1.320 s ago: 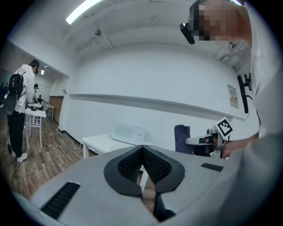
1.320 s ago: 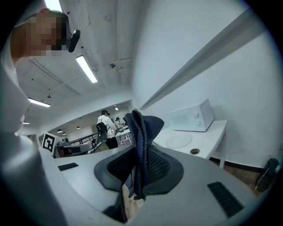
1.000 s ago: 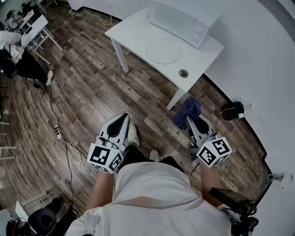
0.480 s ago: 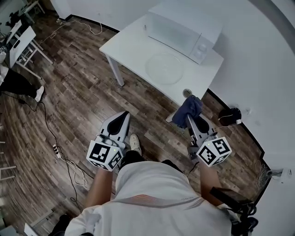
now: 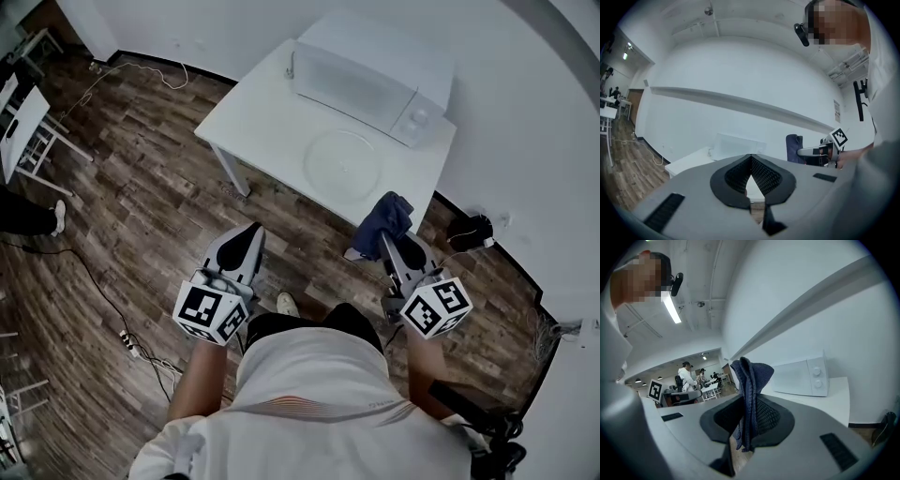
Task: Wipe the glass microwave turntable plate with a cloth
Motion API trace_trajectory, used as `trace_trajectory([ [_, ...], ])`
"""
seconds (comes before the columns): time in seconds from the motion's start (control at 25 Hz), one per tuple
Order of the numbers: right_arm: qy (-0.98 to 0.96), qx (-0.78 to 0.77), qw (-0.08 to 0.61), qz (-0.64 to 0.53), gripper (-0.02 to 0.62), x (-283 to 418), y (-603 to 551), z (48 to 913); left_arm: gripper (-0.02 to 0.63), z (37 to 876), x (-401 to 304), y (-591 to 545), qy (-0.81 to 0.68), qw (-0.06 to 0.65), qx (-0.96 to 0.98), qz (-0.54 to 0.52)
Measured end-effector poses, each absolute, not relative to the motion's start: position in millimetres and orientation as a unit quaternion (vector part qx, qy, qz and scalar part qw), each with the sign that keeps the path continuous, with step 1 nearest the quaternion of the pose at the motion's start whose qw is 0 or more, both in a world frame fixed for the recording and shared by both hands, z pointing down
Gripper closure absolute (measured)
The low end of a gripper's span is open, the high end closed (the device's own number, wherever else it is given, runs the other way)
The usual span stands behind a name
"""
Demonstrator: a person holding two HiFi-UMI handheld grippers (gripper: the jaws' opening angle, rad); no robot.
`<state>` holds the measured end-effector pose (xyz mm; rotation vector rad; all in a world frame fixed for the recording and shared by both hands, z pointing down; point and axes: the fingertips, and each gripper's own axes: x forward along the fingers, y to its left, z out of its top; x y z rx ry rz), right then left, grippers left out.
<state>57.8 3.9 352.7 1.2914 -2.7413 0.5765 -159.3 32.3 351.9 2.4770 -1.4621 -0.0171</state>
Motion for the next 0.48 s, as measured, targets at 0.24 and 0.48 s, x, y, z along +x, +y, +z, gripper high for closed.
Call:
trace_trajectory([
  [0.24, -0.879, 0.432, 0.026, 0.2, 0.534, 54, -25, 362, 0.597, 363, -158, -4, -0.484, 0.147, 0.863, 0.006],
  [0.48, -0.872, 0.432, 0.007, 0.23, 0.534, 61, -79, 386, 0.596, 385, -144, -43, -0.464, 0.164, 0.87, 0.038],
])
